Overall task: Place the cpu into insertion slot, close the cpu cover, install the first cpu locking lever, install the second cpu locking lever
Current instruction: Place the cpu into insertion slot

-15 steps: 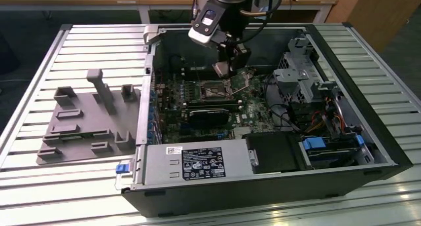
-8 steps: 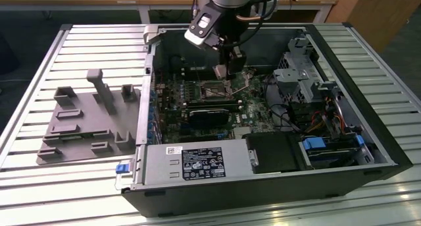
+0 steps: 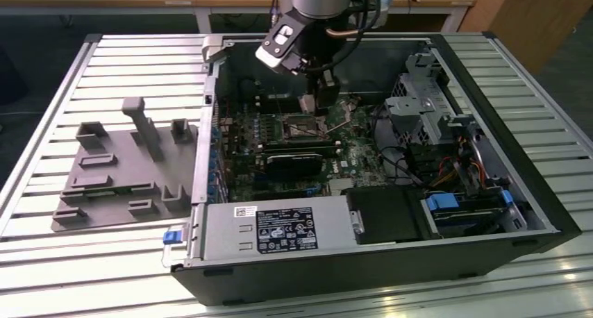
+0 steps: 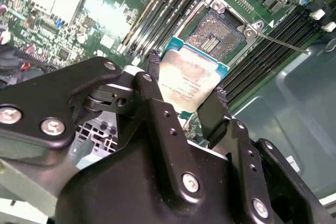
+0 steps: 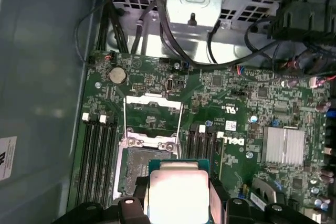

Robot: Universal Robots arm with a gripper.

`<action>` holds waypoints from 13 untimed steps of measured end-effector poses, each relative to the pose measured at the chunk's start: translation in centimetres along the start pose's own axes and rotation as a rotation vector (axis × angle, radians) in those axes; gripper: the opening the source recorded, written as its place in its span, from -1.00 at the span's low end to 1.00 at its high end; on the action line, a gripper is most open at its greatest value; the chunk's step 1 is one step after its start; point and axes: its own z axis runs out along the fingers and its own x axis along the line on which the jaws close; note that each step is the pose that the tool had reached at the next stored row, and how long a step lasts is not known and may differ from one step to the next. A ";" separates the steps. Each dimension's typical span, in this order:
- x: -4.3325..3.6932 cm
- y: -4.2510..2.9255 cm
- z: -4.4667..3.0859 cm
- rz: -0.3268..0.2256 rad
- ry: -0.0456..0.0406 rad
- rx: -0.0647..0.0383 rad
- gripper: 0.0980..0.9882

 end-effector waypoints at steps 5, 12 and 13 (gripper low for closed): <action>0.26 -0.23 0.65 0.042 -0.0038 0.000 -0.01; 0.86 -0.50 1.77 0.049 -0.0041 0.000 -0.01; 0.93 -0.52 1.96 0.050 -0.0041 0.000 -0.01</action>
